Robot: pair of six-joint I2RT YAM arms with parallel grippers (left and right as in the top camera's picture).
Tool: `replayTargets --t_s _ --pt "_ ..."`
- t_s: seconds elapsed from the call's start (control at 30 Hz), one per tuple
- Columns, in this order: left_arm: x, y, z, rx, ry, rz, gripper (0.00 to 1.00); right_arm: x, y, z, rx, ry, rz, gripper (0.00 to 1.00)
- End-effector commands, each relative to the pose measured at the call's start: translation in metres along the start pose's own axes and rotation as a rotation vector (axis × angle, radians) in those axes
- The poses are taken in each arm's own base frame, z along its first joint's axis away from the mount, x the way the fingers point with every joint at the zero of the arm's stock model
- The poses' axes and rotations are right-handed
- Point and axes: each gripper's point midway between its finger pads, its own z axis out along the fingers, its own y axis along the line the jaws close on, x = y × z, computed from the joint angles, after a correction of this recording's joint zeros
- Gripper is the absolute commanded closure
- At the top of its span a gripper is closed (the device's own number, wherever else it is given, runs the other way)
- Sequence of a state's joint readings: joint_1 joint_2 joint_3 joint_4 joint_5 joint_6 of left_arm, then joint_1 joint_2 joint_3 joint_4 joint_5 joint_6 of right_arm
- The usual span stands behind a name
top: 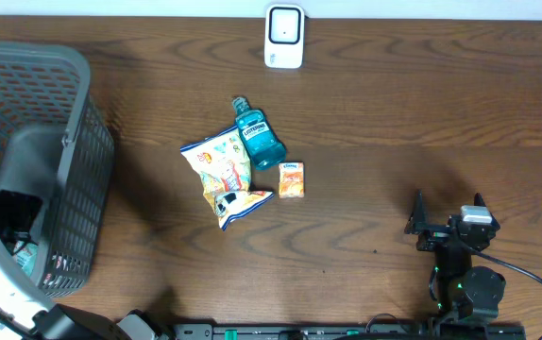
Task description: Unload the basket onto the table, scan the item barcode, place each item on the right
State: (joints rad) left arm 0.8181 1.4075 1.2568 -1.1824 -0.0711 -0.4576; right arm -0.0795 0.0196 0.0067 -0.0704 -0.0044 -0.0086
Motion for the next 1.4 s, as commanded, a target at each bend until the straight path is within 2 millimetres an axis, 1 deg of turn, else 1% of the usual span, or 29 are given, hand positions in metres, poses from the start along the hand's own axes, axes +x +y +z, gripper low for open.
replayTargets --t_s 0.0,0.1,0.27,0.43,0.57,0.8,0.93,1.0,1.1,1.13,1.23,1.37 --pt "0.012 0.005 0.026 -0.008 0.048 0.021 0.02 0.002 -0.001 0.000 0.002 0.006 -0.007 0.01" --pt "0.018 0.008 0.051 -0.012 0.053 0.022 0.02 0.002 -0.001 0.000 0.002 0.006 -0.007 0.01" --pt "0.028 0.012 0.080 -0.022 0.063 0.019 0.02 0.002 -0.001 0.000 0.002 0.006 -0.007 0.01" --pt "0.027 0.015 0.097 -0.053 0.056 0.023 0.02 0.002 -0.001 0.000 0.002 0.006 -0.007 0.01" --pt "0.029 0.015 0.109 -0.072 0.093 0.036 0.02 0.002 -0.001 0.000 0.002 0.006 -0.007 0.01" --pt "0.041 0.017 0.137 -0.124 0.193 0.050 0.02 0.002 -0.001 0.000 0.002 0.006 -0.007 0.01" --pt "0.047 0.019 0.149 -0.144 0.234 0.056 0.01 0.002 -0.001 0.000 0.002 0.006 -0.007 0.01" --pt "0.051 0.020 0.153 -0.155 0.255 0.056 0.09 0.002 -0.001 0.000 0.002 0.006 -0.007 0.01" --pt "0.052 0.020 0.155 -0.159 0.261 0.057 0.27 0.002 -0.001 0.000 0.002 0.006 -0.007 0.01" --pt "0.052 0.020 0.155 -0.158 0.261 0.056 0.31 0.002 -0.001 0.000 0.002 0.006 -0.007 0.01" --pt "0.050 0.019 0.155 -0.154 0.253 0.056 0.37 0.002 -0.001 0.000 0.002 0.006 -0.007 0.01" --pt "0.046 0.017 0.154 -0.150 0.241 0.035 0.37 0.002 -0.001 0.000 0.002 0.006 -0.007 0.01"
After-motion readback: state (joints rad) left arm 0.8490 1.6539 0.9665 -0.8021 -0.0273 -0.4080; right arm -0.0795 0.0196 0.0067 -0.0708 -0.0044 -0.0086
